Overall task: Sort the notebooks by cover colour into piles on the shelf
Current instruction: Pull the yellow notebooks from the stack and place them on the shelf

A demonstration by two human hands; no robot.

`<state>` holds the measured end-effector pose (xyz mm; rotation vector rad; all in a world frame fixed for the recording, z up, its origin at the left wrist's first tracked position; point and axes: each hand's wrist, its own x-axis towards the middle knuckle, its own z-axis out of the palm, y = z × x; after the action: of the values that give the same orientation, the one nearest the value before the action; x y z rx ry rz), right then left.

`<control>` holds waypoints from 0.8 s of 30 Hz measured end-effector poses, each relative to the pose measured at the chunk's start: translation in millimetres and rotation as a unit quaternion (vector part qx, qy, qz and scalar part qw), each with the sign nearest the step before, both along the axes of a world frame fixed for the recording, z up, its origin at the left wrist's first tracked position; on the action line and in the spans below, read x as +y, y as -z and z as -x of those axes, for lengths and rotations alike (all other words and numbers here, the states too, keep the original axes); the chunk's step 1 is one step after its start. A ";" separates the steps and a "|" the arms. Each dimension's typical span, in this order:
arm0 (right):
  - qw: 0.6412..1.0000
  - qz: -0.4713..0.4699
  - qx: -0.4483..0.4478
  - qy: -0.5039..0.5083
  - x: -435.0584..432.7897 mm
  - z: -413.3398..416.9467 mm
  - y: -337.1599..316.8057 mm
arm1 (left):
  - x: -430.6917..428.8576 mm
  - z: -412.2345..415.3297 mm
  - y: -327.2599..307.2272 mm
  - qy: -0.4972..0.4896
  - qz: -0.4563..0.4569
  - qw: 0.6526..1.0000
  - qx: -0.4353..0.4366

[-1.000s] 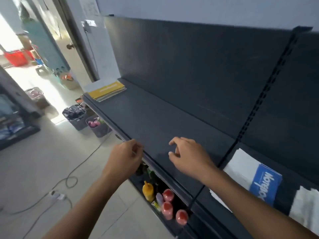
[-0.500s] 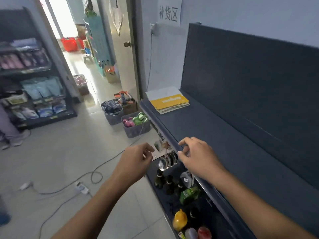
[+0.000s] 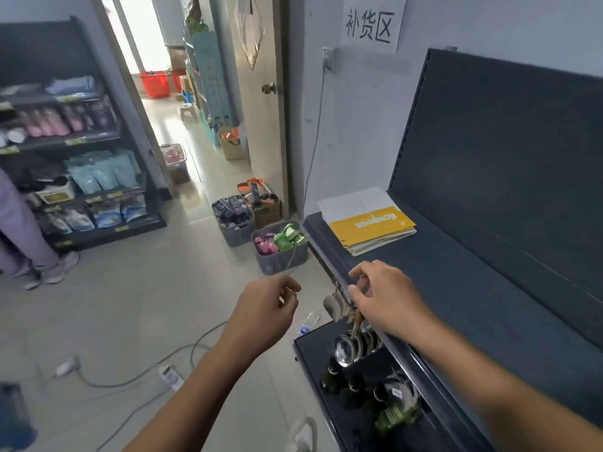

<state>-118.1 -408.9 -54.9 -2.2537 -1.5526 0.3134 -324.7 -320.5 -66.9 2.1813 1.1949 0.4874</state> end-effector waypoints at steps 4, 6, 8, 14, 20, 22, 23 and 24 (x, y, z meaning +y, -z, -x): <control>0.999 -0.009 0.024 0.030 48.0 -24.4 5.3 | 61.3 -30.5 -4.2 0.031 -0.008 0.999 0.018; 0.998 -0.017 0.032 0.049 71.2 -39.4 7.6 | 89.1 -49.9 -5.7 0.063 -0.021 0.997 0.034; 0.997 -0.027 0.037 0.063 93.5 -54.2 9.5 | 113.7 -68.3 -7.5 0.094 -0.030 0.994 0.044; 0.988 -0.068 0.049 0.126 144.2 -94.0 3.1 | 183.8 -120.0 -20.5 0.163 -0.052 0.985 0.021; 0.977 -0.088 0.046 0.186 152.4 -114.1 4.8 | 222.1 -159.9 -21.3 0.208 -0.045 0.977 0.013; 0.972 -0.089 0.048 0.213 152.5 -118.2 7.5 | 232.0 -174.1 -21.9 0.228 -0.051 0.972 0.017; 0.969 -0.085 0.049 0.226 152.1 -119.5 9.1 | 236.2 -181.1 -22.5 0.238 -0.052 0.970 0.016; 0.967 -0.077 0.048 0.237 151.1 -120.5 11.1 | 240.4 -188.2 -22.4 0.248 -0.054 0.967 0.014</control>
<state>2.4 -257.7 -66.0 -2.3551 -0.9122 0.1553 -136.5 -80.2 -44.5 2.4735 0.6043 0.3109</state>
